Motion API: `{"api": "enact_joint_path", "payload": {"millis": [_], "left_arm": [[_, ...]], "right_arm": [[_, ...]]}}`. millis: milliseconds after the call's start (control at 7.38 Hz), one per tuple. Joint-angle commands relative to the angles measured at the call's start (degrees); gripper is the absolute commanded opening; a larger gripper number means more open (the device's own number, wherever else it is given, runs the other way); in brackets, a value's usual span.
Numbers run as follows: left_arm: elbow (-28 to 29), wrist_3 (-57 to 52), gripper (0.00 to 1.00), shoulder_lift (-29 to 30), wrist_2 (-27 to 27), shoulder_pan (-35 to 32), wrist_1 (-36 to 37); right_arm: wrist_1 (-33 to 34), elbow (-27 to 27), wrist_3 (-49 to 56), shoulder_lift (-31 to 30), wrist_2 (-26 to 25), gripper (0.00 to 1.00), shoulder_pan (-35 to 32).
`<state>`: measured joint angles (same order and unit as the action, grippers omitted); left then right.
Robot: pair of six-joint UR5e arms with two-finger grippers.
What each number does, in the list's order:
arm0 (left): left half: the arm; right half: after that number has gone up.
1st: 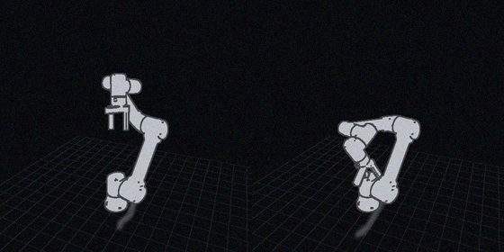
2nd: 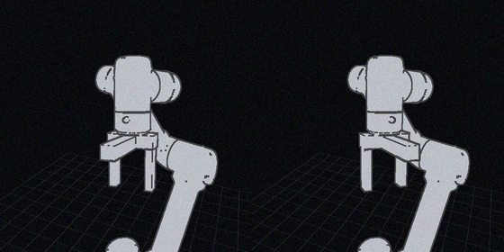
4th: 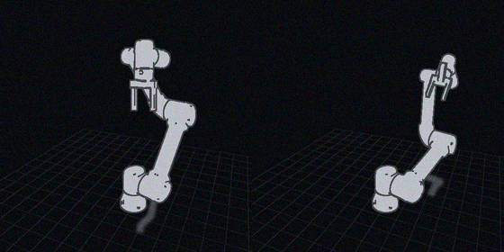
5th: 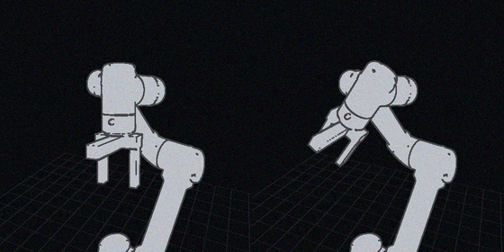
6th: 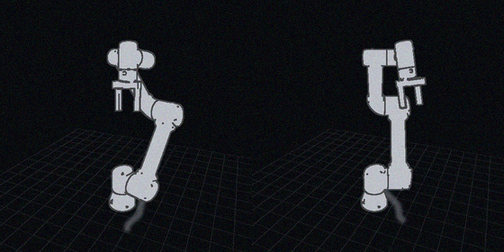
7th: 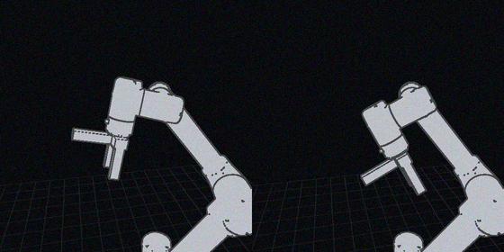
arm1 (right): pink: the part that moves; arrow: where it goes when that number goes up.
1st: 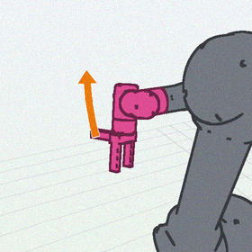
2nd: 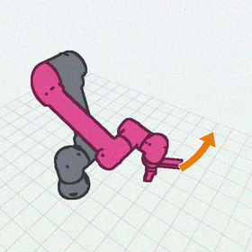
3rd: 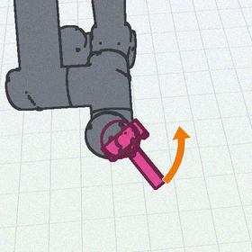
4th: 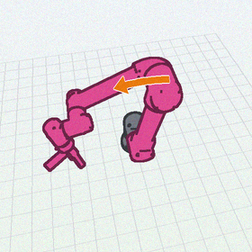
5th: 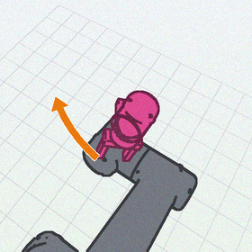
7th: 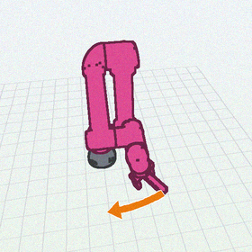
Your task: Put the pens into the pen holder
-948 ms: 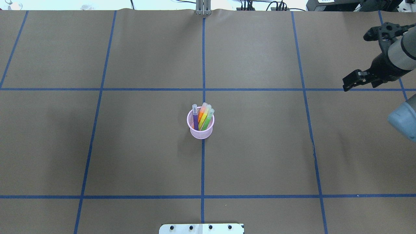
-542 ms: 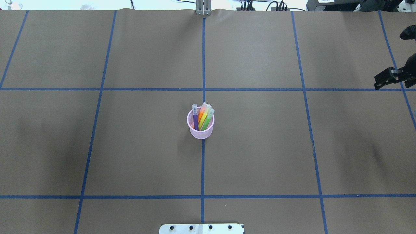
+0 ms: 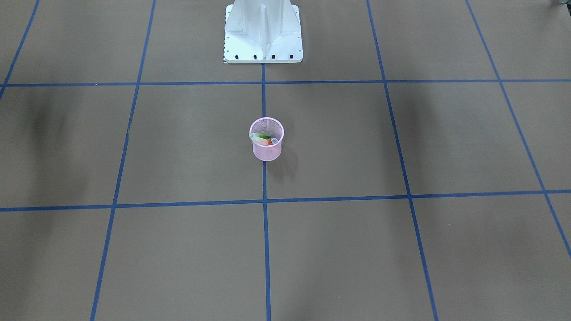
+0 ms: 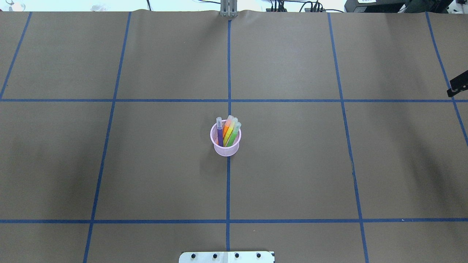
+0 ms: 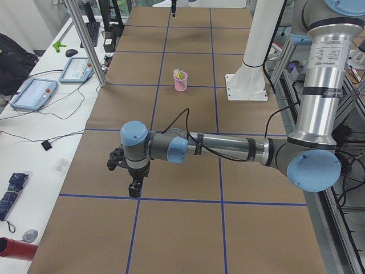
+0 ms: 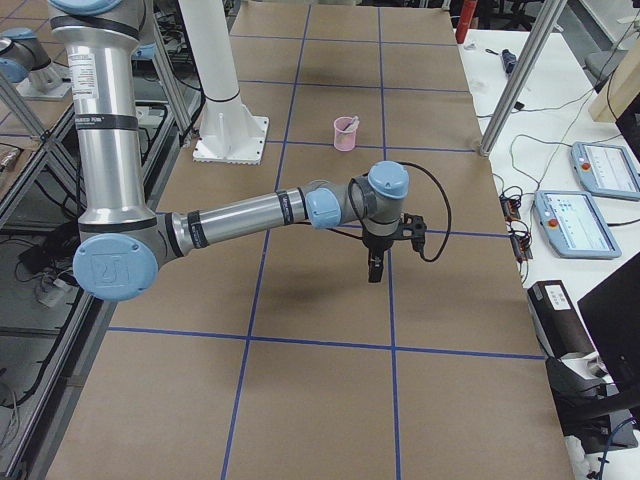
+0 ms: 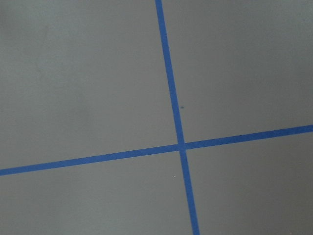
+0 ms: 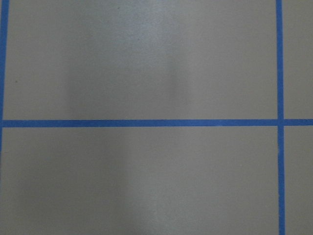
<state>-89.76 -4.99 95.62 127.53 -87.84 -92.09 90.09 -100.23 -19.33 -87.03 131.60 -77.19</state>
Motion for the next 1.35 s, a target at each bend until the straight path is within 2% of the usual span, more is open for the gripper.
{"api": "enact_joint_path", "payload": {"millis": [0,271,677,813,1219], "left_arm": [[-0.1,-1.9,1.00,-0.7,0.2,-1.5,1.4],[0.1,-1.8,1.00,-0.8,2.6,-1.5,1.4],[-0.1,-1.6,1.00,-1.0,2.7,-1.5,1.3],[-0.1,-1.6,1.00,-1.0,2.7,-1.5,1.2],[-0.1,-1.7,1.00,-1.1,2.7,-1.5,0.9]], "right_arm": [[0.0,5.3,9.2,-0.7,3.5,1.00,-5.9],[0.0,5.4,11.5,-2.6,3.8,1.00,-8.3],[0.1,5.4,15.1,-5.4,4.5,1.00,-12.3],[0.1,5.1,15.1,-6.1,6.5,1.00,-14.2],[0.2,5.4,15.3,-6.3,8.0,0.99,-14.7]]}}
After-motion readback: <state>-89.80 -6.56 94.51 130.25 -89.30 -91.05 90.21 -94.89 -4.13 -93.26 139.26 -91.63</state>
